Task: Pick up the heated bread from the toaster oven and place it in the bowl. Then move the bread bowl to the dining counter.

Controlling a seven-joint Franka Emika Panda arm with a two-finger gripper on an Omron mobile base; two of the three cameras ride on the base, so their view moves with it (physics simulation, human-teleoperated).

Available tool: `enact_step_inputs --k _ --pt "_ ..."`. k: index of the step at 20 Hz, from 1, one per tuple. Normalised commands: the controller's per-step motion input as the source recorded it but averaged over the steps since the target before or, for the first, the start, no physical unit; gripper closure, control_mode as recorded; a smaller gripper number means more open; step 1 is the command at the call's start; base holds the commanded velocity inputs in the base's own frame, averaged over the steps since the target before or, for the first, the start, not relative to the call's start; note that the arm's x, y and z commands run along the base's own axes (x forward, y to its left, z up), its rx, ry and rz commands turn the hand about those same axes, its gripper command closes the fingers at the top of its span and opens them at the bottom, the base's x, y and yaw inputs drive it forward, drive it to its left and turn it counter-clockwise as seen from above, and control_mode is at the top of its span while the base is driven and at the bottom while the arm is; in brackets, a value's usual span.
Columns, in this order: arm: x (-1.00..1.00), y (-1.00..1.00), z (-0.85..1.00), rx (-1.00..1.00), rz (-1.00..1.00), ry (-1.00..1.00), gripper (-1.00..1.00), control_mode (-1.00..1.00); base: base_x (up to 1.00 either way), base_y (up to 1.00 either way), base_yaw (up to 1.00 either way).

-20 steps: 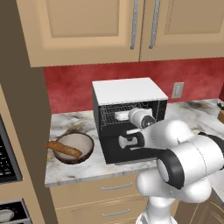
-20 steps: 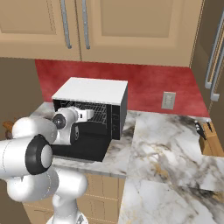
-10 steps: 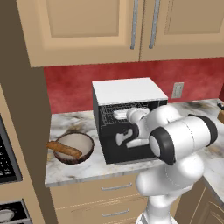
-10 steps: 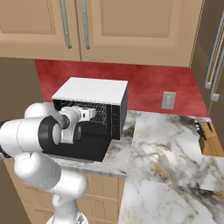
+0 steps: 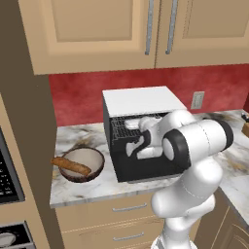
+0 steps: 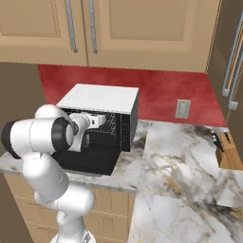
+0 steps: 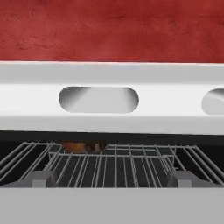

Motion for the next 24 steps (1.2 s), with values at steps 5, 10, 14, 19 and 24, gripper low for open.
enact_step_inputs --k 5,10,14,19,24 --pt "0.29 0.00 -0.09 0.00 0.00 0.00 -1.00 -1.00 0.00 0.00 0.00" --pt "0.02 0.00 -0.49 0.00 0.00 0.00 -1.00 -1.00 0.00 0.00 0.00" --pt "-0.01 0.00 -0.62 0.00 0.00 0.04 -1.00 -1.00 0.00 0.00 0.00" --pt "-0.30 -0.01 -0.49 0.00 0.00 0.14 -1.00 -1.00 0.00 0.00 0.00" --pt "-0.94 -0.13 -0.54 -0.04 0.00 0.16 -1.00 -1.00 0.00 0.00 0.00"
